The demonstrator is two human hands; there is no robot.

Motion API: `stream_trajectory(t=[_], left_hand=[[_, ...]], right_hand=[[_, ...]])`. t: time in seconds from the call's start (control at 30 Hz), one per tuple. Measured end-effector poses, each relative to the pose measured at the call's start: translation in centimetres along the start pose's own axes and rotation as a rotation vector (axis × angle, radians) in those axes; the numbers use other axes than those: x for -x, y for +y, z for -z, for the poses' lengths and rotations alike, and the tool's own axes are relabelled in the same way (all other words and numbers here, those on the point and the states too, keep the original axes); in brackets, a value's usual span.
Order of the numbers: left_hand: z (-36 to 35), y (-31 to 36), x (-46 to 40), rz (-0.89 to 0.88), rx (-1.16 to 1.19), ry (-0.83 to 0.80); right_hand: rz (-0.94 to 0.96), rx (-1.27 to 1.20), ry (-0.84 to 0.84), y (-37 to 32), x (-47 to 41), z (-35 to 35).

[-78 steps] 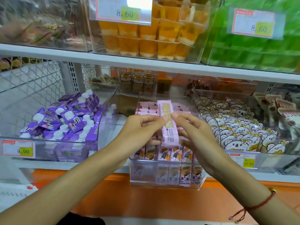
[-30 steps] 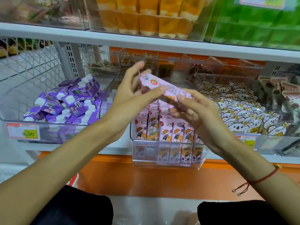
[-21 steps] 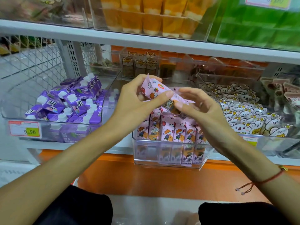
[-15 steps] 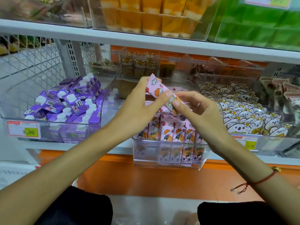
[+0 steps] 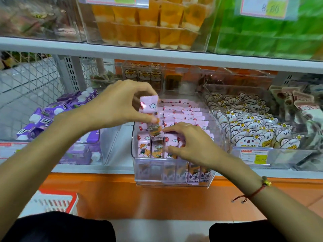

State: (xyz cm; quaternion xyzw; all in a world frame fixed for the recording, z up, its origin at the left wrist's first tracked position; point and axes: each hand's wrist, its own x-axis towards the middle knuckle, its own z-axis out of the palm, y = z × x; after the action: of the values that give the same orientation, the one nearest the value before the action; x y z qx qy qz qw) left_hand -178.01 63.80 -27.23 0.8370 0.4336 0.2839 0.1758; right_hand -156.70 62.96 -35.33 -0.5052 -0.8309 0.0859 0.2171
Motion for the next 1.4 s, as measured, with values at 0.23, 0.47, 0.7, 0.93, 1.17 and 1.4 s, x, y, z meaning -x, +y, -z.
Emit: stream_trajectory(t=[0.23,0.47,0.7,0.93,1.17,1.4], left_hand=[[-3.0,-0.6,-1.1,0.023,-0.363,-0.126],[-6.8,-2.1,-1.4,-0.072,-0.700,-0.069],[-5.3,-3.2,2.6,-0.057,-0.310,0.395],[-5.7,-4.3,3.2,0.332,0.263,0.274],[-6.4,-4.0,3.3,0.343,0.307,0.355],[-6.3,-4.9,3.3,0.334,0.356,0.336]], right_hand=[[-0.007,-0.013,0.008,0.2,0.2,0.1],[-0.002,-0.024,0.015,0.6,0.1,-0.2],[0.047,0.076,0.134,-0.3,-0.1,0.0],[0.134,0.141,0.016,-2.6,-2.1,-0.9],[0.142,0.176,-0.091,-2.2,-2.4,-0.7],[0.132,0.074,0.364,-0.3,-4.8,1.7]])
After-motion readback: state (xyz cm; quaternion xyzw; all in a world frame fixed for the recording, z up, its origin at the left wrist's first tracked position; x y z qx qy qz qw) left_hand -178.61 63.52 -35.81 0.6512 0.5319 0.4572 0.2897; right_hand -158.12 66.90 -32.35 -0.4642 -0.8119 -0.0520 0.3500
